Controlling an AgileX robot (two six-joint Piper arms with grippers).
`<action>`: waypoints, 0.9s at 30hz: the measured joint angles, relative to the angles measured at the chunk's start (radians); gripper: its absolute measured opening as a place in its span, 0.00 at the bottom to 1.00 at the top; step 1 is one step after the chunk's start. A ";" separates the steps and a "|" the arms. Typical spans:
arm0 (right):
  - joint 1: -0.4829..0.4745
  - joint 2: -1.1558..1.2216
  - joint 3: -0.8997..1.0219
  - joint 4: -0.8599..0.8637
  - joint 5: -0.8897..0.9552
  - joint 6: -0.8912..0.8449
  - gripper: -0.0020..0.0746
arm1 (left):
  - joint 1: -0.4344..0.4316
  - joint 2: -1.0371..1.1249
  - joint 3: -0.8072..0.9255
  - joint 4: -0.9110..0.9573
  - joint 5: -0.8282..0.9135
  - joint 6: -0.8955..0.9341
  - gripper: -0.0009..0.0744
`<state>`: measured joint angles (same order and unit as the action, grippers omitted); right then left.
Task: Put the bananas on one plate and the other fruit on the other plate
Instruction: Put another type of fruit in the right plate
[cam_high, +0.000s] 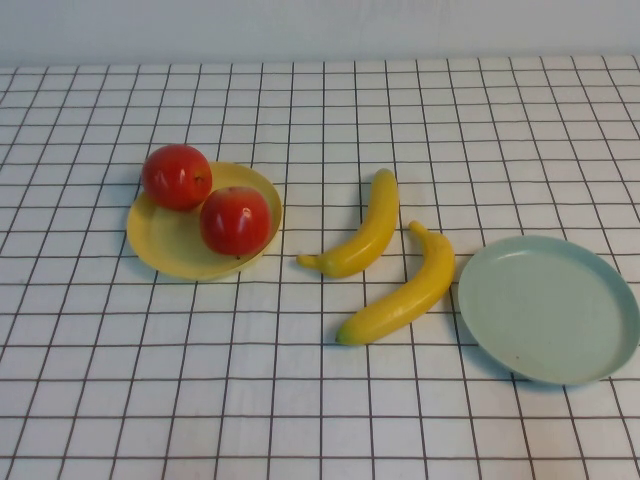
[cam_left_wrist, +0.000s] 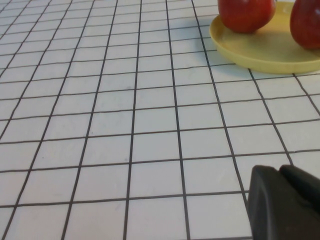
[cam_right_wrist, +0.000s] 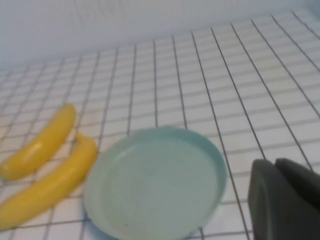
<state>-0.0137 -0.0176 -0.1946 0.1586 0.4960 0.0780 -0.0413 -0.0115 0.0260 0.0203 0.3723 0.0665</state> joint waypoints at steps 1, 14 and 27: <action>0.003 0.002 -0.059 0.000 0.056 0.000 0.00 | 0.000 0.000 0.000 0.000 0.000 0.000 0.01; 0.005 0.078 -0.400 0.058 0.167 0.000 0.00 | 0.001 0.000 0.000 0.000 0.002 0.000 0.01; 0.005 0.111 -0.344 0.130 0.080 -0.028 0.00 | 0.001 0.000 0.000 0.000 0.002 0.000 0.01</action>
<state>-0.0087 0.0930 -0.5389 0.2881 0.5761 0.0500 -0.0399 -0.0115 0.0260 0.0203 0.3745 0.0665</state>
